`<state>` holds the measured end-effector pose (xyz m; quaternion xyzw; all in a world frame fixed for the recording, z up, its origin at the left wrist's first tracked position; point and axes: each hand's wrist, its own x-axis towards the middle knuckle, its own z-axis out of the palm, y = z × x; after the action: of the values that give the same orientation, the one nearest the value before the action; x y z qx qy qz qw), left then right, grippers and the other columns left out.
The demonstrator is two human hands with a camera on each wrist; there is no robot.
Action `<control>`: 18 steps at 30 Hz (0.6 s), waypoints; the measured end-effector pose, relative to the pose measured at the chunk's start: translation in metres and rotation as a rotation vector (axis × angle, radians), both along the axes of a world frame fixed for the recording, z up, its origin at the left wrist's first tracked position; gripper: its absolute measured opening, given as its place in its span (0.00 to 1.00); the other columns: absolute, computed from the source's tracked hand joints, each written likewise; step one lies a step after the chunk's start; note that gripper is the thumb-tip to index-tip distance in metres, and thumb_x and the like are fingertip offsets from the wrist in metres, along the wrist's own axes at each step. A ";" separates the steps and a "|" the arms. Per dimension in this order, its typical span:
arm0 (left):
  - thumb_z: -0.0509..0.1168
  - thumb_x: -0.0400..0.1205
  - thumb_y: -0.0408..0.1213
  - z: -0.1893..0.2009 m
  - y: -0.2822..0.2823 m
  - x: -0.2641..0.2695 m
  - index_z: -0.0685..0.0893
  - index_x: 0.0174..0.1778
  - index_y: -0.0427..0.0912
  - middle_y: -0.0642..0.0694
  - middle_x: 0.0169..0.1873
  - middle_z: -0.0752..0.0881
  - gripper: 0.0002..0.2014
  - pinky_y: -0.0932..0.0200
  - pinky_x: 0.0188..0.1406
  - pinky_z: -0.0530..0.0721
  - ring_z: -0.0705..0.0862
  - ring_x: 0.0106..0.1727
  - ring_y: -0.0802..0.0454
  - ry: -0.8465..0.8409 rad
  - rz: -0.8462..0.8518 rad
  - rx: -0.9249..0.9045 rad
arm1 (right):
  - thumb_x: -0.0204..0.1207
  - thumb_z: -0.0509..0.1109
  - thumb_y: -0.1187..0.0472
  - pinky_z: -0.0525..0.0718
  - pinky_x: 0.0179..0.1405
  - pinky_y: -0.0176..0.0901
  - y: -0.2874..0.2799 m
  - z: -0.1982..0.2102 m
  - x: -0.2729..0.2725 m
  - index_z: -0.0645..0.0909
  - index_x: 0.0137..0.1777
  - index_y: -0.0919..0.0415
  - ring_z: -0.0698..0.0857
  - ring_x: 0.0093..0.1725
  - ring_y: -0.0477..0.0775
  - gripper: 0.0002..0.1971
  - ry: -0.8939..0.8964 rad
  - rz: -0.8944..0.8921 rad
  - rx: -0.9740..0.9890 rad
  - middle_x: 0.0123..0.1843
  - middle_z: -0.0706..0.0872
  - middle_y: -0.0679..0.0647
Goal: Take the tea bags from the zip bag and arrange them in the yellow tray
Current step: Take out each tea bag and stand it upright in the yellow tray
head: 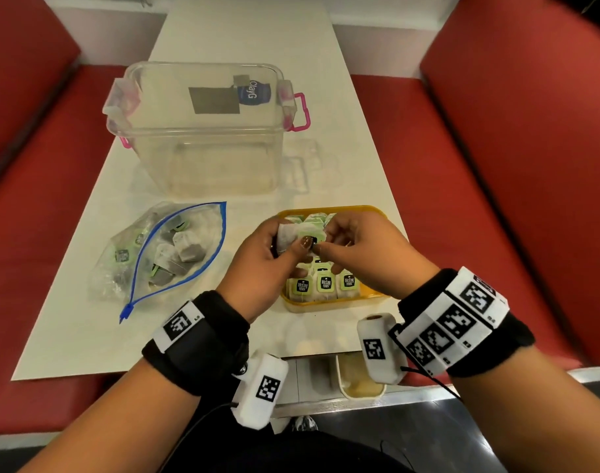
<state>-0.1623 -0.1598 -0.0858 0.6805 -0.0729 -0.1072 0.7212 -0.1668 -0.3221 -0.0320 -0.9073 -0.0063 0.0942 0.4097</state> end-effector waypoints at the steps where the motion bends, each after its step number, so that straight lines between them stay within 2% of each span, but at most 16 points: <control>1: 0.66 0.83 0.38 -0.002 0.002 -0.001 0.81 0.50 0.50 0.53 0.41 0.87 0.03 0.61 0.35 0.83 0.88 0.41 0.54 -0.030 -0.020 0.059 | 0.73 0.75 0.59 0.85 0.33 0.50 -0.001 0.001 -0.001 0.81 0.41 0.60 0.90 0.33 0.56 0.07 -0.016 -0.009 0.015 0.34 0.88 0.60; 4: 0.66 0.83 0.43 -0.004 0.004 -0.003 0.81 0.49 0.53 0.62 0.34 0.86 0.02 0.66 0.32 0.77 0.83 0.33 0.59 -0.075 -0.045 0.148 | 0.72 0.76 0.62 0.85 0.33 0.51 -0.003 0.004 -0.001 0.82 0.42 0.61 0.90 0.31 0.51 0.06 -0.022 -0.039 0.100 0.33 0.89 0.59; 6: 0.67 0.82 0.43 -0.004 0.004 -0.003 0.81 0.50 0.54 0.63 0.34 0.87 0.03 0.66 0.33 0.78 0.83 0.32 0.62 -0.067 -0.053 0.135 | 0.72 0.77 0.63 0.86 0.35 0.51 -0.005 0.004 -0.001 0.83 0.42 0.61 0.91 0.31 0.50 0.05 -0.046 -0.049 0.112 0.33 0.90 0.59; 8: 0.69 0.81 0.45 -0.005 0.007 -0.003 0.82 0.54 0.52 0.57 0.42 0.89 0.08 0.58 0.39 0.84 0.87 0.41 0.58 -0.051 -0.065 0.129 | 0.72 0.76 0.63 0.89 0.39 0.57 -0.005 0.005 0.000 0.84 0.41 0.60 0.91 0.32 0.52 0.03 -0.087 -0.042 0.116 0.34 0.89 0.59; 10: 0.70 0.80 0.48 -0.007 0.011 -0.001 0.80 0.59 0.53 0.52 0.49 0.89 0.13 0.50 0.47 0.87 0.89 0.49 0.53 -0.056 -0.089 0.184 | 0.73 0.75 0.64 0.88 0.42 0.59 -0.007 0.008 0.001 0.84 0.42 0.59 0.90 0.35 0.56 0.02 -0.132 -0.029 0.111 0.35 0.89 0.59; 11: 0.69 0.80 0.48 -0.008 0.014 -0.001 0.79 0.60 0.54 0.50 0.49 0.88 0.14 0.52 0.48 0.87 0.88 0.49 0.55 -0.074 -0.104 0.239 | 0.74 0.74 0.65 0.88 0.42 0.58 -0.008 0.009 0.001 0.85 0.43 0.58 0.89 0.36 0.58 0.01 -0.151 -0.025 0.098 0.36 0.89 0.59; 12: 0.69 0.81 0.47 -0.009 0.017 -0.001 0.77 0.61 0.54 0.50 0.46 0.86 0.14 0.59 0.46 0.86 0.87 0.45 0.60 -0.104 -0.112 0.314 | 0.75 0.73 0.65 0.87 0.42 0.57 -0.010 0.012 0.002 0.86 0.45 0.57 0.88 0.38 0.60 0.03 -0.169 -0.017 0.071 0.37 0.89 0.60; 14: 0.67 0.82 0.44 -0.006 0.019 -0.002 0.75 0.62 0.54 0.53 0.38 0.81 0.13 0.72 0.37 0.78 0.81 0.36 0.67 -0.164 -0.107 0.439 | 0.76 0.70 0.64 0.86 0.43 0.56 -0.012 0.016 0.004 0.88 0.49 0.56 0.86 0.39 0.60 0.06 -0.195 0.026 -0.007 0.38 0.89 0.58; 15: 0.67 0.83 0.43 -0.005 0.019 -0.003 0.76 0.62 0.53 0.56 0.35 0.80 0.13 0.75 0.34 0.75 0.80 0.34 0.69 -0.175 -0.109 0.448 | 0.77 0.69 0.63 0.85 0.44 0.54 -0.012 0.018 0.004 0.88 0.50 0.55 0.86 0.40 0.58 0.07 -0.201 0.058 -0.048 0.40 0.90 0.56; 17: 0.67 0.83 0.42 -0.002 0.017 -0.004 0.79 0.62 0.52 0.57 0.33 0.83 0.12 0.74 0.35 0.75 0.81 0.34 0.70 -0.175 -0.145 0.430 | 0.79 0.68 0.64 0.84 0.47 0.51 -0.009 0.023 0.004 0.88 0.51 0.54 0.86 0.42 0.52 0.09 -0.203 0.140 -0.136 0.43 0.89 0.52; 18: 0.67 0.83 0.44 -0.001 0.015 -0.004 0.80 0.61 0.52 0.56 0.34 0.85 0.11 0.69 0.38 0.77 0.82 0.36 0.67 -0.177 -0.175 0.416 | 0.79 0.67 0.64 0.83 0.48 0.50 -0.007 0.025 0.004 0.88 0.52 0.54 0.85 0.43 0.50 0.09 -0.200 0.173 -0.169 0.44 0.88 0.50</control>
<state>-0.1662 -0.1449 -0.0871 0.8123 -0.1710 -0.1217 0.5442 -0.1630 -0.3295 -0.0070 -0.9394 -0.1174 0.0384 0.3197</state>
